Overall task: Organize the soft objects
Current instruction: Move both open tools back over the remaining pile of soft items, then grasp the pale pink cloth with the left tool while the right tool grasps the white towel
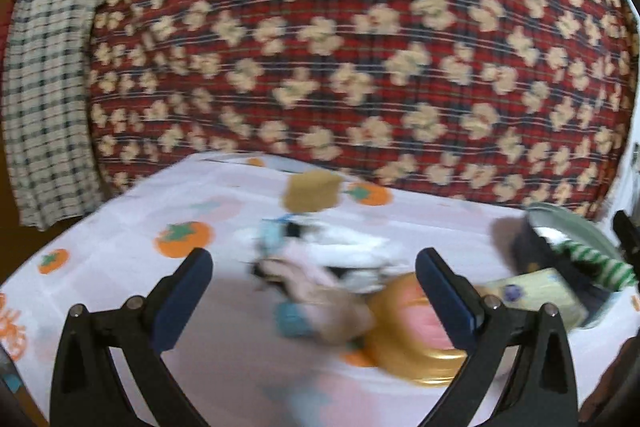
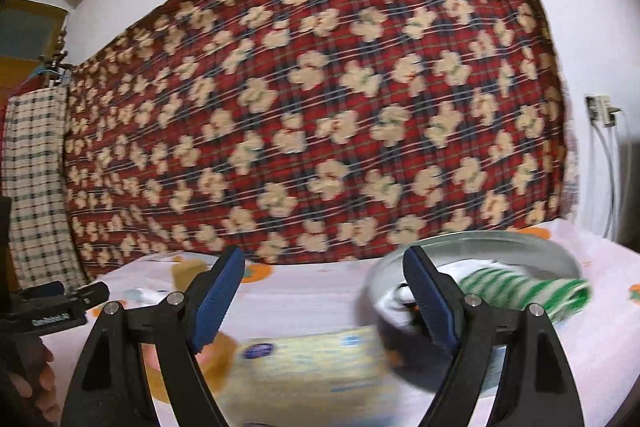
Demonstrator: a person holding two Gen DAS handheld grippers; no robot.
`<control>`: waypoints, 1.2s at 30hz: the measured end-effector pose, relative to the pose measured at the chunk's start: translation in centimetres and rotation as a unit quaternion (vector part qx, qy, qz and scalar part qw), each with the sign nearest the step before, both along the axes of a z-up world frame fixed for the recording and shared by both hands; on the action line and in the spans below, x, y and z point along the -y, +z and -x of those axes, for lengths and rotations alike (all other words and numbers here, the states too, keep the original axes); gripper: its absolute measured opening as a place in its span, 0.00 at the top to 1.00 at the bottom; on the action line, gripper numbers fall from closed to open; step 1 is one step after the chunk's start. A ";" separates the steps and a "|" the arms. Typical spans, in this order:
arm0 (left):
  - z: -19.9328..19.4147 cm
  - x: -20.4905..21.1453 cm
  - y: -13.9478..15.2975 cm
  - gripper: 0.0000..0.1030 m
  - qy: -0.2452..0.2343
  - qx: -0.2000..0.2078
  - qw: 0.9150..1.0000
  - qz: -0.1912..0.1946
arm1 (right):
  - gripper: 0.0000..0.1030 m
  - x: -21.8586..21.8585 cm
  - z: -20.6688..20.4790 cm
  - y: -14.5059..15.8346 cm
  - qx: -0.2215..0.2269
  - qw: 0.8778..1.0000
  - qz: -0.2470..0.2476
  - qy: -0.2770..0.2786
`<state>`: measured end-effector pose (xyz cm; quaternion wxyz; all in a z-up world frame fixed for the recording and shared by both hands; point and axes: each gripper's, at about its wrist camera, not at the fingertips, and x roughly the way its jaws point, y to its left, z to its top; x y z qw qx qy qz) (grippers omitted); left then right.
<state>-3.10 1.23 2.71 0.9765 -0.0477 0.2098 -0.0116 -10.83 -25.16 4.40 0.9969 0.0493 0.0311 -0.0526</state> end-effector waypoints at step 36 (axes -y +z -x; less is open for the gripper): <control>-9.6 -0.8 -7.3 0.67 -0.079 -0.217 0.968 0.094 | 0.19 -10.1 -2.9 -1.8 -0.033 0.996 0.028 0.081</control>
